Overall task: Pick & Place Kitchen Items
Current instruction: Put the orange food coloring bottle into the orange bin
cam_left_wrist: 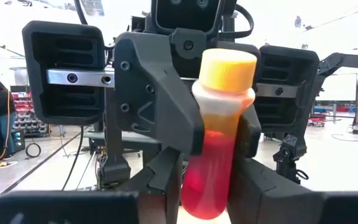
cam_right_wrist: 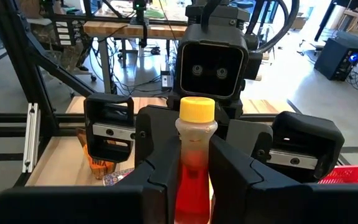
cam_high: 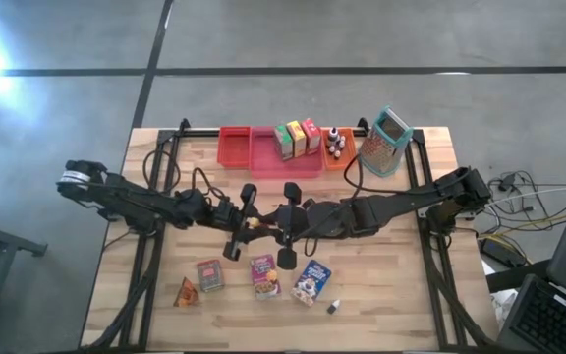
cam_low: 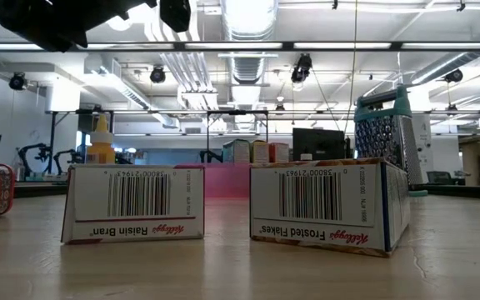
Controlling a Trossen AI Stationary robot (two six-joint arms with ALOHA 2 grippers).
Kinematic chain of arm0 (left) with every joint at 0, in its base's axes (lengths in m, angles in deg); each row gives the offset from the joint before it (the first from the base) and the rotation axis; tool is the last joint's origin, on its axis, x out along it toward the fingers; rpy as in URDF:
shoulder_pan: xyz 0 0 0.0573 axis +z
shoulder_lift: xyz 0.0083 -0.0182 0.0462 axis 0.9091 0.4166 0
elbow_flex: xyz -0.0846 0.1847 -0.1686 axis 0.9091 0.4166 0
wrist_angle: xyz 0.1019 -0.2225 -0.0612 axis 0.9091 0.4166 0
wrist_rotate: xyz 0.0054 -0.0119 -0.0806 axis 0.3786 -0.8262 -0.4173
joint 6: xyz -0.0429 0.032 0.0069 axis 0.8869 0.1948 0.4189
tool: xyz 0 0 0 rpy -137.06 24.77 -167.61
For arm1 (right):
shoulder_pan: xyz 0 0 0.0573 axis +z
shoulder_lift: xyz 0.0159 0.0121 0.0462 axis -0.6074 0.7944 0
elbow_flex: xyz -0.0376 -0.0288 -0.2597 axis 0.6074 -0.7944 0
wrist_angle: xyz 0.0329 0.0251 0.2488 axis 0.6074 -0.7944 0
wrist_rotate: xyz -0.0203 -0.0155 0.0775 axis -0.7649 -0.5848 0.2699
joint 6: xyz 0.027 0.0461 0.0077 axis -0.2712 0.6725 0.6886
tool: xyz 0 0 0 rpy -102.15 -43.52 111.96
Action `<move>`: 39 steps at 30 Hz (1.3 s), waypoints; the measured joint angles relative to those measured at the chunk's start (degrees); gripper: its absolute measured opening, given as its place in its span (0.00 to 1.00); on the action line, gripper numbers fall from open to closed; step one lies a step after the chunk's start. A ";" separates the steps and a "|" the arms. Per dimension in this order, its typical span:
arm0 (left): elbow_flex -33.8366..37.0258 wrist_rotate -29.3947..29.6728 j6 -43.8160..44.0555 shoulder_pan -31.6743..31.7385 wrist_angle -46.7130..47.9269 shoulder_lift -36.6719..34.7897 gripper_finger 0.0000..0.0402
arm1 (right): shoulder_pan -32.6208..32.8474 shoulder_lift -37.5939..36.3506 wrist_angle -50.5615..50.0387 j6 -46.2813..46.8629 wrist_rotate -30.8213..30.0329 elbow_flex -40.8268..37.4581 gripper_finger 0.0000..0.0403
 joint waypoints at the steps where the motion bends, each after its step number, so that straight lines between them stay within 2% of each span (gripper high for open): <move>1: 0.02 0.00 0.00 0.00 0.04 0.00 0.25 | 0.00 0.00 0.00 0.02 0.00 0.00 0.19; 7: 0.05 0.07 0.32 0.02 0.11 0.00 0.25 | 0.01 -0.02 0.02 0.04 0.00 0.00 0.21; 18: 0.07 0.11 1.46 0.04 0.13 0.00 0.25 | 0.00 -0.04 0.02 -0.16 0.00 0.00 0.12; 30: 0.07 0.10 1.52 0.00 0.30 -0.02 0.21 | -0.02 -0.09 -0.40 -0.14 0.00 0.00 0.18; 39: 0.07 0.13 2.52 0.02 0.42 -0.02 0.21 | -0.02 -0.09 -0.83 -0.16 0.00 0.00 0.13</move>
